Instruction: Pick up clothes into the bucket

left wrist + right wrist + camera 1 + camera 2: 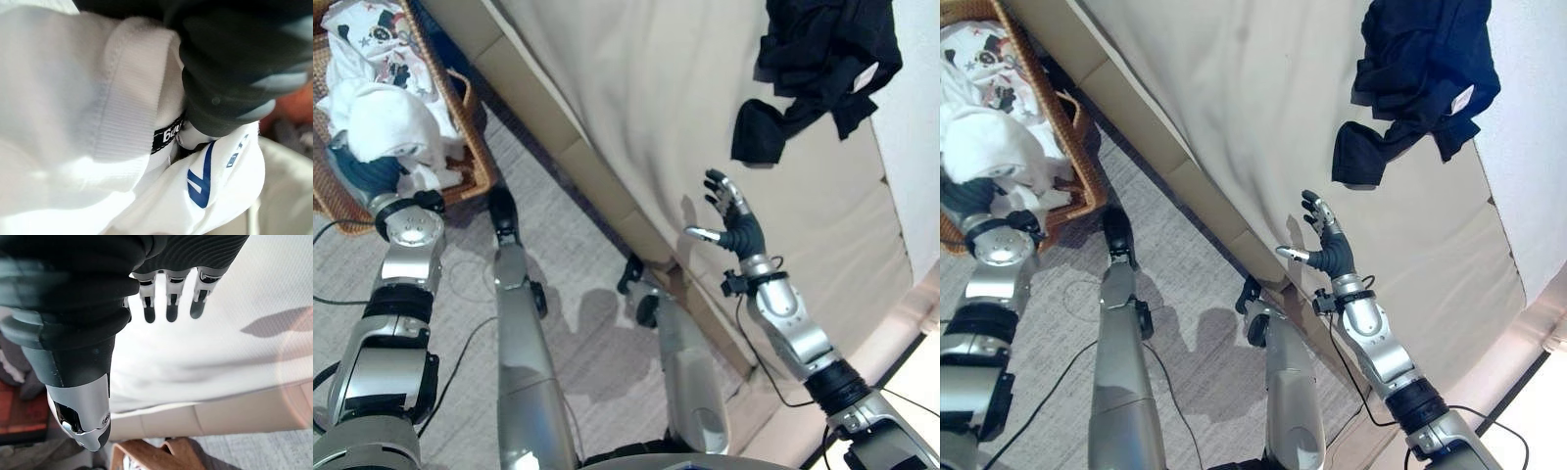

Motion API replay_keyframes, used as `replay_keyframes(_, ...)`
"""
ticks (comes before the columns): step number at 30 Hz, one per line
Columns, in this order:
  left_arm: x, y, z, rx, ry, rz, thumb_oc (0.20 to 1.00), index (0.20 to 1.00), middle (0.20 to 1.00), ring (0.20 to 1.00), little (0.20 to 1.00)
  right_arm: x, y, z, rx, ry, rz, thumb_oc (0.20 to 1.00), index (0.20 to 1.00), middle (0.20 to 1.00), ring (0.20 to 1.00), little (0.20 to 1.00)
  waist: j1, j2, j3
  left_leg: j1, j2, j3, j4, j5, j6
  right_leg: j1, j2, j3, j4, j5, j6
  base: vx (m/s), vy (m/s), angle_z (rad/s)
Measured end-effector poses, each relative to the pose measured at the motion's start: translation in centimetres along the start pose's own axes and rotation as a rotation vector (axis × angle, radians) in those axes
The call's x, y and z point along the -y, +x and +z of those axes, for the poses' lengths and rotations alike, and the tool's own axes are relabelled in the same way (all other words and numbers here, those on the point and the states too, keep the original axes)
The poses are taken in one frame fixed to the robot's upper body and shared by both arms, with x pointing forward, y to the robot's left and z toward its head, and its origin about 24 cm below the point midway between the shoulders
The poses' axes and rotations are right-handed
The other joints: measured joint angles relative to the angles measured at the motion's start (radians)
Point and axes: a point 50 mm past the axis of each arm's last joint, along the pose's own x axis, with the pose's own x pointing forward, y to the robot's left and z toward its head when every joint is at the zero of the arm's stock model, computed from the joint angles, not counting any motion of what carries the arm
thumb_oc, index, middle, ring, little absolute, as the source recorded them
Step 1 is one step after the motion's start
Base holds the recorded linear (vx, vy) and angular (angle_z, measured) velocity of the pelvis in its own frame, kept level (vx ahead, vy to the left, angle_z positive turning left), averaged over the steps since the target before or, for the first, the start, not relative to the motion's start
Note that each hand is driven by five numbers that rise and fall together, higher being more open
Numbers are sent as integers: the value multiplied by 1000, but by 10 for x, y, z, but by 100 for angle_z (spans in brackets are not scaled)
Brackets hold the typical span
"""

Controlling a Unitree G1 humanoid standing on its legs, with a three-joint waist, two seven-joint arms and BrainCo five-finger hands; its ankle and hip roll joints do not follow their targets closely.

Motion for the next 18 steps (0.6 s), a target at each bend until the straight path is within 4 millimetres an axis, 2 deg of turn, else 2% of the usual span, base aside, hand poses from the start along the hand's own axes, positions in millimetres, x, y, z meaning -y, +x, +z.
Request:
replay_keyframes(4,3,3,-1,-2,70,-37,200,200,200,200,200,-1,7,7,31,-4,20,1000,1000,1000,1000,1000,-6,0,0,0,2,-1,0,0,0,0,1,0,0,0,0,0,0,0)
replay_keyframes(16,1,4,-12,-69,84,-41,200,200,200,200,200,-1,7,7,33,-4,23,1000,1000,1000,1000,1000,-22,0,0,0,3,-1,-2,0,0,-1,2,1,1,0,0,0,0,0)
replay_keyframes(17,1,4,-13,-83,67,-36,555,555,555,555,555,-1,7,7,33,-3,23,1000,1000,1000,1000,1000,-21,0,0,0,3,-1,-2,0,0,-1,2,1,1,0,0,0,0,0)
replay_keyframes(18,1,4,-13,-88,62,-34,1000,1000,1000,1000,1000,-1,7,7,33,-3,23,1000,1000,1000,1000,1000,-20,0,0,0,3,-1,-2,0,0,-1,1,1,1,0,0,0,0,0)
